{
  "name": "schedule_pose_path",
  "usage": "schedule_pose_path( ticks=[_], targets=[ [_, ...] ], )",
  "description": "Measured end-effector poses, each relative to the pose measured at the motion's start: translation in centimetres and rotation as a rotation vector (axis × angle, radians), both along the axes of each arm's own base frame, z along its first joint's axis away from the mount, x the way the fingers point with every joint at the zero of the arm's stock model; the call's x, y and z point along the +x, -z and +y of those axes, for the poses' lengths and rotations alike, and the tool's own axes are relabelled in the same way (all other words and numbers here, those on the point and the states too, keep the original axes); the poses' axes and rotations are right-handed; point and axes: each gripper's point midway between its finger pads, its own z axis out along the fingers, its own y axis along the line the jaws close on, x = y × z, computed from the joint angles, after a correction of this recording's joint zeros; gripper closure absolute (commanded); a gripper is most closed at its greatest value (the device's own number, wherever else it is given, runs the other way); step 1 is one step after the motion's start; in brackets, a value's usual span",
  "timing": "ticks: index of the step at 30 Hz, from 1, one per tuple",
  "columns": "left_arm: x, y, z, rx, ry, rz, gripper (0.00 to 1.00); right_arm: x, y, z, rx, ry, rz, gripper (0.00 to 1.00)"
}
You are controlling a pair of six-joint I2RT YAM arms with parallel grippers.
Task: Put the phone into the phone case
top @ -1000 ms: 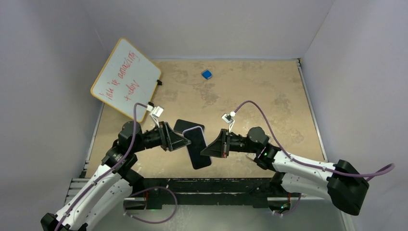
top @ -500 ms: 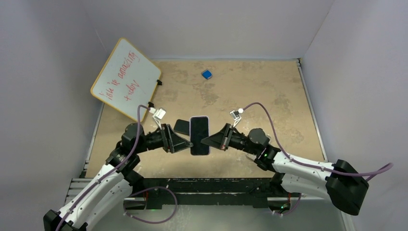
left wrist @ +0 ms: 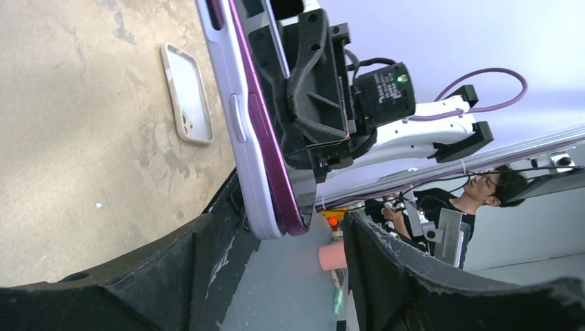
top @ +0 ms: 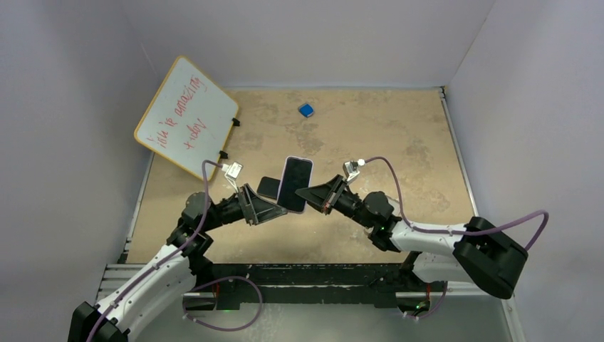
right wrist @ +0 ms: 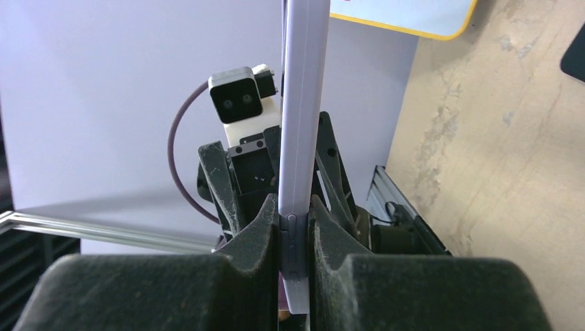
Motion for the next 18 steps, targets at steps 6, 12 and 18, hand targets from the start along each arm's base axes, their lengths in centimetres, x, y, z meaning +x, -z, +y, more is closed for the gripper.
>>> schedule_pose_path(
  ticks=[6,12,18],
  targets=[
    [0.6,-1.1,0.0,-0.036,-0.029,-0.025,0.52,0.4,-0.7,0.1,0.056,0.007,0.017,1.0],
    [1.0,-1.6,0.1,-0.056,-0.056,-0.016,0.79,0.4,-0.5,0.2,0.066,0.004,0.029,0.94],
    [1.3,-0.7,0.3,-0.032,-0.08,0.036,0.93,0.5,0.4,0.6,0.049,-0.004,0.037,0.81]
  ],
)
